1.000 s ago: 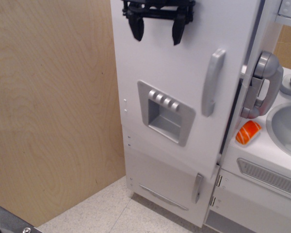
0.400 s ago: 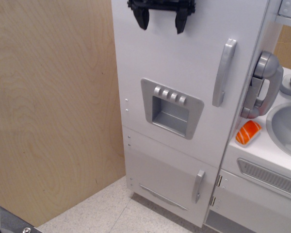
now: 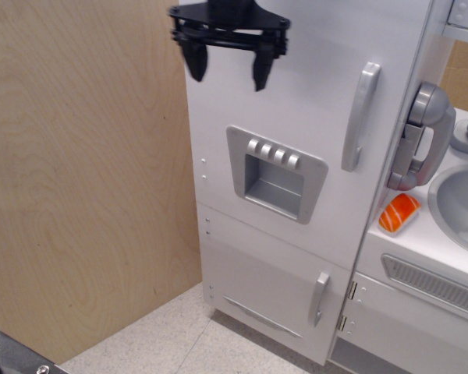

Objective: Close fridge

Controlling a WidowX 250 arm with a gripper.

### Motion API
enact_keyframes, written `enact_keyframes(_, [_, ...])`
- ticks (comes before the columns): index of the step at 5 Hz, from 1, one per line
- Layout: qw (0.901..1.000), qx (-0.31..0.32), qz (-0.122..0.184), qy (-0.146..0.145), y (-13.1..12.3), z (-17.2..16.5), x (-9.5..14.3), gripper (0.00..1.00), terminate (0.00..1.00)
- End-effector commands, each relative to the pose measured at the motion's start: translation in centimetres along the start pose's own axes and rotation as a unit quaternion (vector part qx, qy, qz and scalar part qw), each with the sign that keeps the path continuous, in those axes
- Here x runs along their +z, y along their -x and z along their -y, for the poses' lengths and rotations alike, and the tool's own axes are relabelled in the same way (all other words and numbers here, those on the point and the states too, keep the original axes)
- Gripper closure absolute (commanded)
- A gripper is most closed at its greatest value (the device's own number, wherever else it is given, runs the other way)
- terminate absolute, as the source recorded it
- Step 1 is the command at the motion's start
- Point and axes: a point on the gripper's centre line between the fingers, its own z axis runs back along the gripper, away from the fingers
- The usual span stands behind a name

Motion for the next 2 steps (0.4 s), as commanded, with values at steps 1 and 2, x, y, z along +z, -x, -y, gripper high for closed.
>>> enact_keyframes(1, [0.9993, -0.034, 0.012, 0.005, 2.39, -1.52, 2.80, 0.00, 0.00])
enact_keyframes(2, [0.9993, -0.034, 0.012, 0.005, 2.39, -1.52, 2.80, 0.00, 1.00])
